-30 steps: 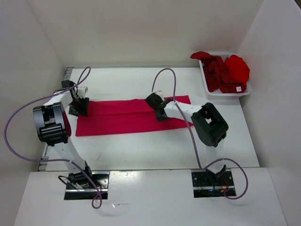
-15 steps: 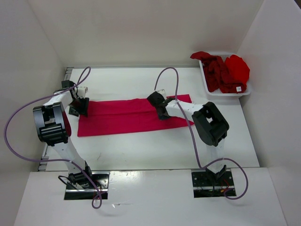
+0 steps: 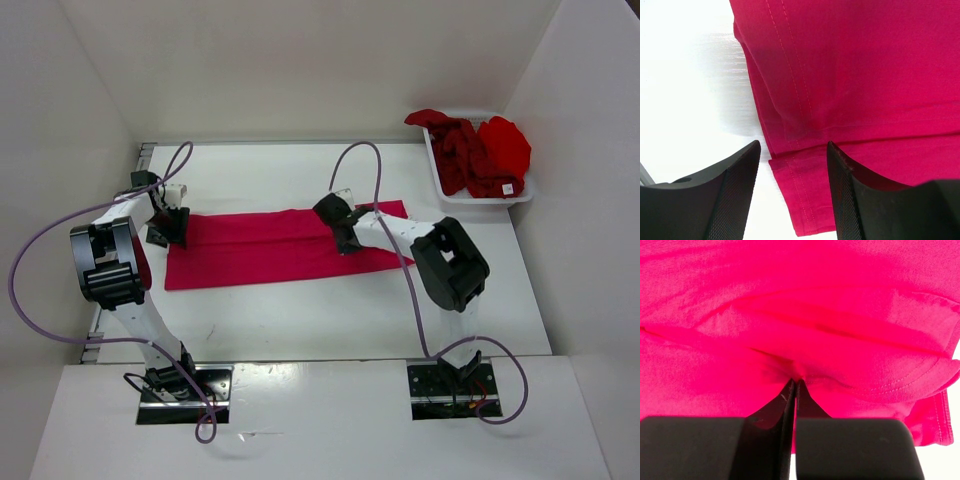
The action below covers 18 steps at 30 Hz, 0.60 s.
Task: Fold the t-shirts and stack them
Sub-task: Fold the other side of the tshirt into a rectangle
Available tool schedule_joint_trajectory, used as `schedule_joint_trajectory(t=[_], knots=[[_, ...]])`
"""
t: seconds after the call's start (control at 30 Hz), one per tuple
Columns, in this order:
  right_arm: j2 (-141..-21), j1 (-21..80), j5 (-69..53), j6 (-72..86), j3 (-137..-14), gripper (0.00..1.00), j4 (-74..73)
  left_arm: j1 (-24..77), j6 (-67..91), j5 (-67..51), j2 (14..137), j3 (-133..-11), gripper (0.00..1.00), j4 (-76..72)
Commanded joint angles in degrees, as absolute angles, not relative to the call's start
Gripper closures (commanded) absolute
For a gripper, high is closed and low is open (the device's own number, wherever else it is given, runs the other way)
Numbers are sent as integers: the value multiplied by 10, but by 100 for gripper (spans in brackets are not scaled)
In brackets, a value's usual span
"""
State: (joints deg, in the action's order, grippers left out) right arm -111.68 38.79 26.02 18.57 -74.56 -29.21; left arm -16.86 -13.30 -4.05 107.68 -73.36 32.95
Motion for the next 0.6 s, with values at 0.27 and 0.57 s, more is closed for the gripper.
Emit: schedule_joint_trajectory(t=[0.27, 0.57], knots=[[-1063, 396, 119, 174, -772, 100, -352, -172, -137, -40, 1052, -729, 37, 330], [-1098, 417, 55, 180, -783, 100, -346, -172, -137, -40, 1057, -734, 37, 330]])
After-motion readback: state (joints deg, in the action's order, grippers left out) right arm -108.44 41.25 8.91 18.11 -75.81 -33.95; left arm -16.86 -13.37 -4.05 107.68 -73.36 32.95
